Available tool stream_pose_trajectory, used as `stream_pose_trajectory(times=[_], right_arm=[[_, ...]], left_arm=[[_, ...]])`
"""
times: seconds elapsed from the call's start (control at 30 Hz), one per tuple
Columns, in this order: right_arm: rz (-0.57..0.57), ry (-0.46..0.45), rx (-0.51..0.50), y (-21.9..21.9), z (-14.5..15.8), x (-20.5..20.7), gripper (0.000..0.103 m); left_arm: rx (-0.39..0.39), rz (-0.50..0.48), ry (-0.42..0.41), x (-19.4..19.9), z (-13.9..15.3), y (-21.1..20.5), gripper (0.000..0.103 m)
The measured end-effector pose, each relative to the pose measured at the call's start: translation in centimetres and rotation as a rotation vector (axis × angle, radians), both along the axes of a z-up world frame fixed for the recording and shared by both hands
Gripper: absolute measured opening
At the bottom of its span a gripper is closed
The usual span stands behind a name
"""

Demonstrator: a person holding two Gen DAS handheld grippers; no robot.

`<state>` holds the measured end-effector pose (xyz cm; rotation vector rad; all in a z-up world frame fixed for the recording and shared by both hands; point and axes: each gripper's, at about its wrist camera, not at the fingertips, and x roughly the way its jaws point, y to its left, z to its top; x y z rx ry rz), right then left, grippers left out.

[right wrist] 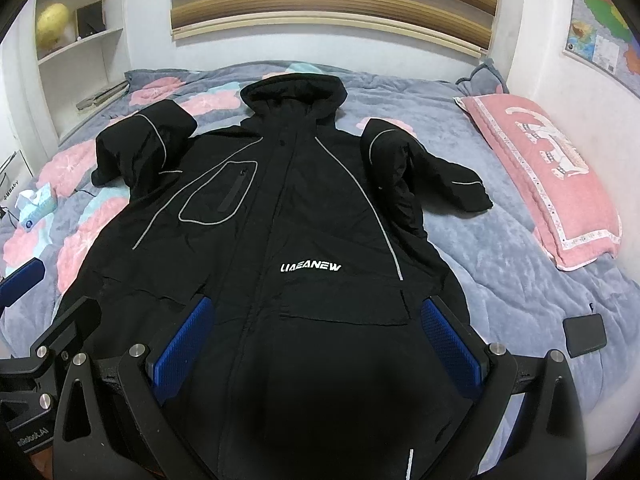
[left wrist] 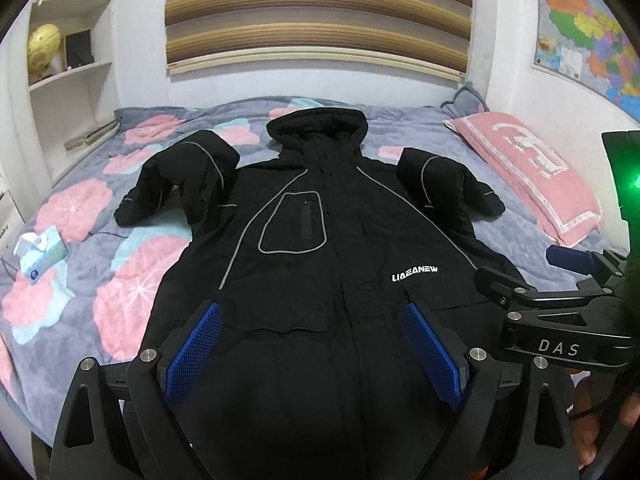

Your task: Fold large clothes

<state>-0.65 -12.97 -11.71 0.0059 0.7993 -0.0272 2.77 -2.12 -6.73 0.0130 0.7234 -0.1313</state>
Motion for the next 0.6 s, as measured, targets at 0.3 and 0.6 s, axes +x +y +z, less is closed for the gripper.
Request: stream_pose_trajectory(times=[0.3,0.6], right_arm=[[0.002,0.035,-0.005,-0.1,-1.4,1.5,0.103],[-0.023,0.078,-0.008,-1.8,-3.4,3.6,0.103]], left_arm=[[-0.011,0.011,0.035,1.4,-1.1,0.6,0.093],[-0.005,0.009,0.088,3.6,-3.1,0.3,0.093]])
